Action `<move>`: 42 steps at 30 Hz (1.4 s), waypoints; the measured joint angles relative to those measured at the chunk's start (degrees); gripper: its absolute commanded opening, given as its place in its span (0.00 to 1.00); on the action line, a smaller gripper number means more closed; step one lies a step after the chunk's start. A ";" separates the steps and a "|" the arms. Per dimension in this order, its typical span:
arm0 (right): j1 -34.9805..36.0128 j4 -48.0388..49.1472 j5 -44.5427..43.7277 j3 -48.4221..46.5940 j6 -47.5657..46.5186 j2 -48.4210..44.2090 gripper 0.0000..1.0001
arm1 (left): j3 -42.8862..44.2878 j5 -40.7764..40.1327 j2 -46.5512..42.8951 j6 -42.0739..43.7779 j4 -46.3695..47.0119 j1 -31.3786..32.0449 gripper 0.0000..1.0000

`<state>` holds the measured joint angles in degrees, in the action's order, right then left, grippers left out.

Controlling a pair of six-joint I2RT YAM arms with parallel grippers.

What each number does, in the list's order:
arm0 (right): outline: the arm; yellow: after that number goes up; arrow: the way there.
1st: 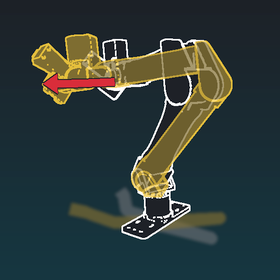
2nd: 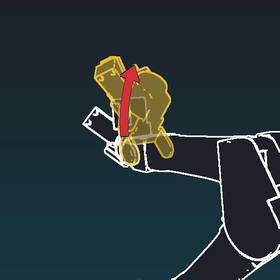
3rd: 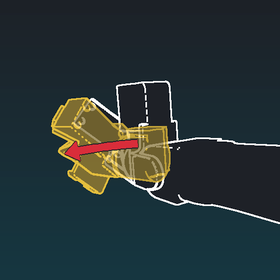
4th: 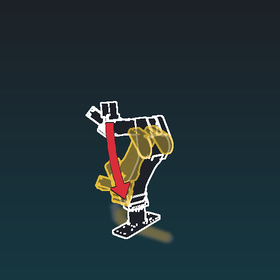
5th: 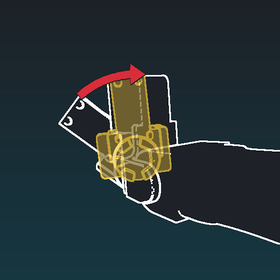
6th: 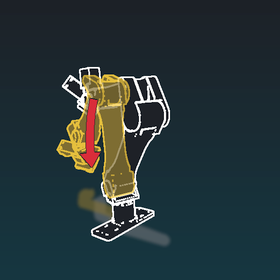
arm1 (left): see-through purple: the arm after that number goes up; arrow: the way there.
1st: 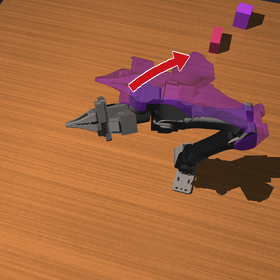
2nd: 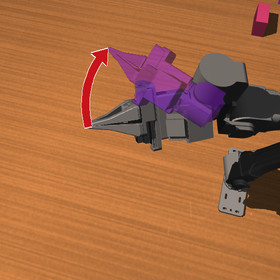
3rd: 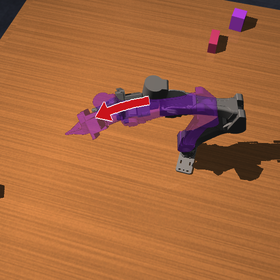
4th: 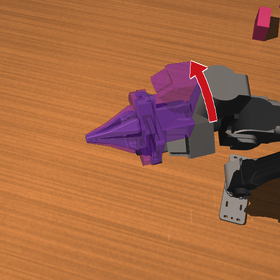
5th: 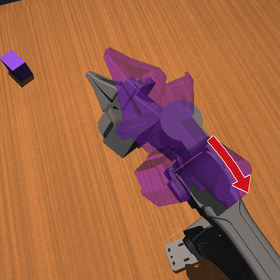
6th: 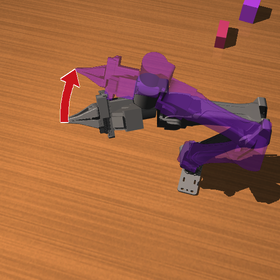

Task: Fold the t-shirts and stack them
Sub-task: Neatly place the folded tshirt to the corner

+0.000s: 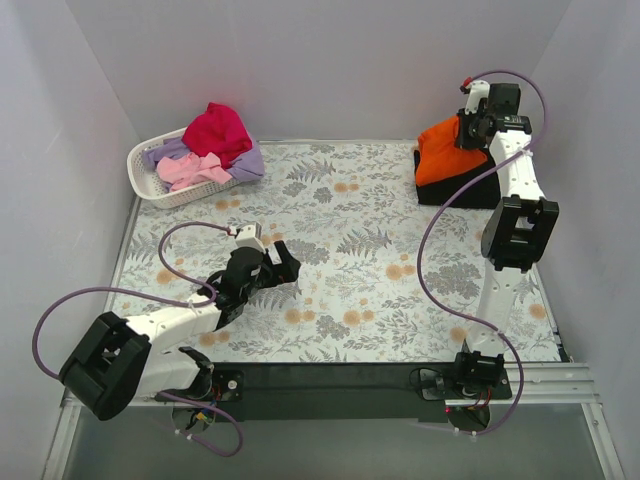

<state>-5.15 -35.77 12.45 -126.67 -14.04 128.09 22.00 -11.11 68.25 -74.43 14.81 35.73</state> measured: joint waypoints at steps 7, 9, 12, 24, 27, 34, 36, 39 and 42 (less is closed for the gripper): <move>0.20 -0.15 -6.40 0.00 -0.11 0.00 0.46 | -0.02 -0.02 -0.96 -0.35 -1.11 0.00 0.91; 0.37 0.09 -9.11 0.00 -0.04 0.02 0.79 | -0.02 -0.02 -1.05 -0.39 -1.33 0.00 0.91; 0.35 0.66 -13.20 0.00 0.61 0.02 0.98 | -0.02 -0.02 -1.27 -0.52 -1.75 0.00 0.91; 0.96 4.57 -17.86 7.56 2.89 -3.85 0.98 | 0.24 -0.55 -4.20 -0.46 -3.45 -0.02 0.92; 2.21 5.68 -15.93 16.02 4.94 -9.92 0.98 | 1.97 -0.79 -4.46 -0.28 -5.03 -0.04 0.93; 5.84 15.74 -4.98 44.70 12.11 -32.74 0.98 | 10.25 -2.29 -4.63 0.00 -10.62 -0.04 0.93; 7.13 19.19 -3.13 52.85 14.19 -38.69 0.98 | 11.91 -2.67 -5.35 0.13 -12.72 -0.04 0.94; 9.75 22.77 -3.28 63.17 16.90 -45.13 0.99 | 13.03 -3.30 -8.00 0.50 -15.61 -0.04 0.95; 14.21 25.35 -4.85 72.26 19.23 -48.78 0.98 | 14.36 -4.17 -10.54 0.94 -18.45 -0.04 0.95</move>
<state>9.06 -10.41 7.60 -54.41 5.19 79.31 36.36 -15.29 57.71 -73.49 -3.64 35.68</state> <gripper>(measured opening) 0.985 0.950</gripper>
